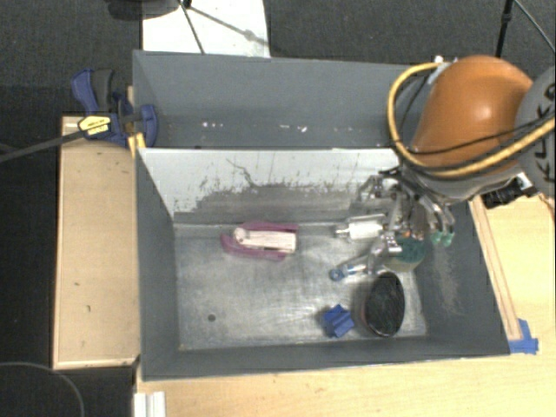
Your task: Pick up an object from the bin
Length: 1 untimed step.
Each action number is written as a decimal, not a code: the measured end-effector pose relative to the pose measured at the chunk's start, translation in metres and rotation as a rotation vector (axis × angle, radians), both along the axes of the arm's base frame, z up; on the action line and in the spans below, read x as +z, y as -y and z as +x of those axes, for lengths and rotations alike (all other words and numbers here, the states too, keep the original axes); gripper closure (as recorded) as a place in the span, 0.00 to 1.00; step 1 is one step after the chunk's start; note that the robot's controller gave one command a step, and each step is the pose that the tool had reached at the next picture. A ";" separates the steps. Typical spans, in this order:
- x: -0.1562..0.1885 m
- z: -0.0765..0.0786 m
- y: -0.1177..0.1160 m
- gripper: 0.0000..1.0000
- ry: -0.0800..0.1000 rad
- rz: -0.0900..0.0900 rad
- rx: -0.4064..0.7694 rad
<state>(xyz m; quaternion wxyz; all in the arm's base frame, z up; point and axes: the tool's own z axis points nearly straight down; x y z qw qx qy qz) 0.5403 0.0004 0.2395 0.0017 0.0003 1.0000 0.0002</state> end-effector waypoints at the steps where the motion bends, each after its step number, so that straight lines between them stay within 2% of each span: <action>1: -0.169 0.008 0.008 0.00 0.007 -0.001 0.156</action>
Offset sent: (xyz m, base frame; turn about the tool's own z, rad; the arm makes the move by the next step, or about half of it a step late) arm 0.0056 -0.0075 -0.1695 -0.1577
